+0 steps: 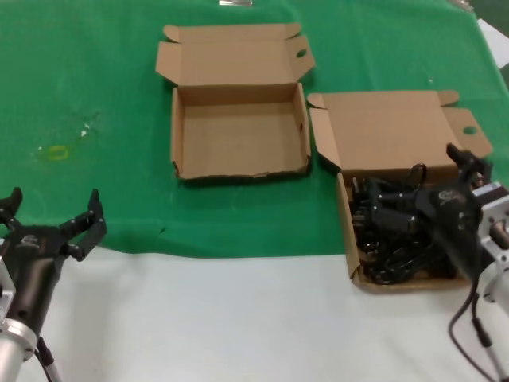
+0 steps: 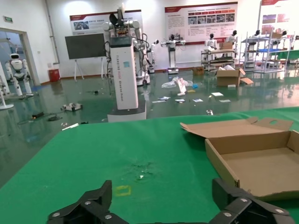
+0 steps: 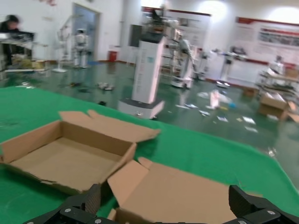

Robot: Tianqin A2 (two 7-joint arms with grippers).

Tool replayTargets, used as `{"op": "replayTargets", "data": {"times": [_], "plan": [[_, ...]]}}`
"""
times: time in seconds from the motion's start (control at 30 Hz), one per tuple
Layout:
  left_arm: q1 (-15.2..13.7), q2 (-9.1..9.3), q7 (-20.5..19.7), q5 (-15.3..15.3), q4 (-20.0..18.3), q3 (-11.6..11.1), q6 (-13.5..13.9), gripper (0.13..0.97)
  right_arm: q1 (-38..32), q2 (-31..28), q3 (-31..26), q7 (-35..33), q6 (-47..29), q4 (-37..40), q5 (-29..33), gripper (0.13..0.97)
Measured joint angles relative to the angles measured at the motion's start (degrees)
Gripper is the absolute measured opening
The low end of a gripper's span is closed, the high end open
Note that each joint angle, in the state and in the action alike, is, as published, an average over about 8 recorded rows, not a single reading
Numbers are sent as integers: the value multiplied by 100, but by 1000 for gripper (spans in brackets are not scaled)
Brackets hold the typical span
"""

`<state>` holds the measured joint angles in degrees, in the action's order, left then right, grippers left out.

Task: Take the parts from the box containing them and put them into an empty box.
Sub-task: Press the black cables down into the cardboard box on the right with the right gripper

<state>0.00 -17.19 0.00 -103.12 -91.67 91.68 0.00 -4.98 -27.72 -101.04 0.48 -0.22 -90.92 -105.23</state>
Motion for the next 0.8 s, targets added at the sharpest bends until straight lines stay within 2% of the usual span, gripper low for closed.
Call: {"op": "replayTargets", "data": {"times": [0.2, 0.43, 0.47, 0.73, 0.8], "plan": [[0, 0, 0, 0, 0, 0, 0, 733, -379, -1091, -549, 373, -418, -185, 146, 966], [0, 0, 0, 0, 0, 0, 0, 550, -1084, -2229, -877, 819, -1784, -208, 643, 966], [0, 0, 0, 0, 0, 0, 0, 550, -1200, -2332, -908, 819, -2005, -180, 699, 966], [0, 0, 0, 0, 0, 0, 0, 344, -2446, -2750, -1318, 257, -3960, 395, 1099, 966], [0, 0, 0, 0, 0, 0, 0, 344, -2811, -2748, -1457, -4, -4464, 625, 1187, 966]]}}
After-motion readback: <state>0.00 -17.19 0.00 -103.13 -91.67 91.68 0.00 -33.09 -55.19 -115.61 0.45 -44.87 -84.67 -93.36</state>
